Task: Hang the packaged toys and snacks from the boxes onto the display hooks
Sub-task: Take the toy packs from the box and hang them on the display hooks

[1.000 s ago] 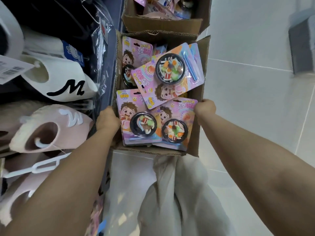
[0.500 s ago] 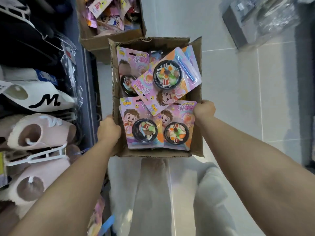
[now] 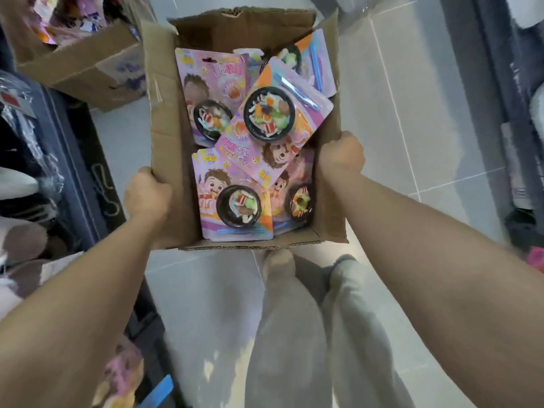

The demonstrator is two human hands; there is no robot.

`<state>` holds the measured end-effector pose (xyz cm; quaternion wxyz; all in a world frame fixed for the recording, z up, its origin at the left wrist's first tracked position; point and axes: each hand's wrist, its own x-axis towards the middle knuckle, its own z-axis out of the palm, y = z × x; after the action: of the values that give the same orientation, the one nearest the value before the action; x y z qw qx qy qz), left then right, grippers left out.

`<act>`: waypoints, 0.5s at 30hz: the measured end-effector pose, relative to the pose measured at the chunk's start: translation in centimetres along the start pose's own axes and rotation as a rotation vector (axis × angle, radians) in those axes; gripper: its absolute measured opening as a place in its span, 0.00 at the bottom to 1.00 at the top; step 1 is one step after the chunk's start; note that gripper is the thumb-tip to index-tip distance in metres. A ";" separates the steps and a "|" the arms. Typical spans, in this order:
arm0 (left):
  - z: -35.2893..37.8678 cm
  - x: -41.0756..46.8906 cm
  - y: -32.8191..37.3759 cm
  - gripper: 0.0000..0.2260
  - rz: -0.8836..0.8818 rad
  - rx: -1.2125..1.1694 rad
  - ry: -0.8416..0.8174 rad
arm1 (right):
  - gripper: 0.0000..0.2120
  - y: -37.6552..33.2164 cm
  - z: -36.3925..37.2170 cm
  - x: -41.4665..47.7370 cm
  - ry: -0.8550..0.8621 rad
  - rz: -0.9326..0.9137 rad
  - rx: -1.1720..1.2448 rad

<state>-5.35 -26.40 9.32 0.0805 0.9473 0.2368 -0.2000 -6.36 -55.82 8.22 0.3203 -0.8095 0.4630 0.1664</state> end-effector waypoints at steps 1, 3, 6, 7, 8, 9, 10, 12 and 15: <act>-0.2 -0.1 0.0 0.14 -0.003 0.015 0.015 | 0.13 -0.1 0.2 -0.4 0.001 -0.035 -0.016; -0.5 -0.4 0.0 0.14 -0.003 0.065 0.038 | 0.13 -0.4 0.5 -0.9 -0.010 -0.083 -0.022; -0.7 -1.0 0.1 0.14 -0.027 0.111 0.063 | 0.13 -0.7 0.6 -1.2 -0.062 -0.128 -0.006; -0.7 -1.1 0.0 0.14 -0.029 0.119 0.068 | 0.13 -0.8 0.7 -1.3 -0.085 -0.136 0.012; -0.7 -1.2 -0.4 0.14 -0.027 0.126 0.070 | 0.13 -0.8 0.9 -1.5 -0.112 -0.145 0.035; -0.7 -1.2 -0.8 0.15 -0.022 0.132 0.073 | 0.13 -1.0 1.2 -1.9 -0.137 -0.152 0.063; -0.7 -1.0 -1.4 0.15 -0.016 0.138 0.072 | 0.13 -1.3 1.7 -2.3 -0.154 -0.160 0.090; -0.9 -0.4 -2.5 0.14 0.001 0.152 0.065 | 0.13 -2.2 2.6 -3.1 -0.160 -0.164 0.112; -1.1 0.8 -4.0 0.14 0.004 0.098 0.101 | 0.12 -3.7 4.0 -3.9 -0.105 -0.185 0.051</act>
<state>-6.23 -22.32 9.72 0.0226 0.9595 0.2284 -0.1633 -5.13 -49.28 8.84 0.3786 -0.8306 0.3729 0.1664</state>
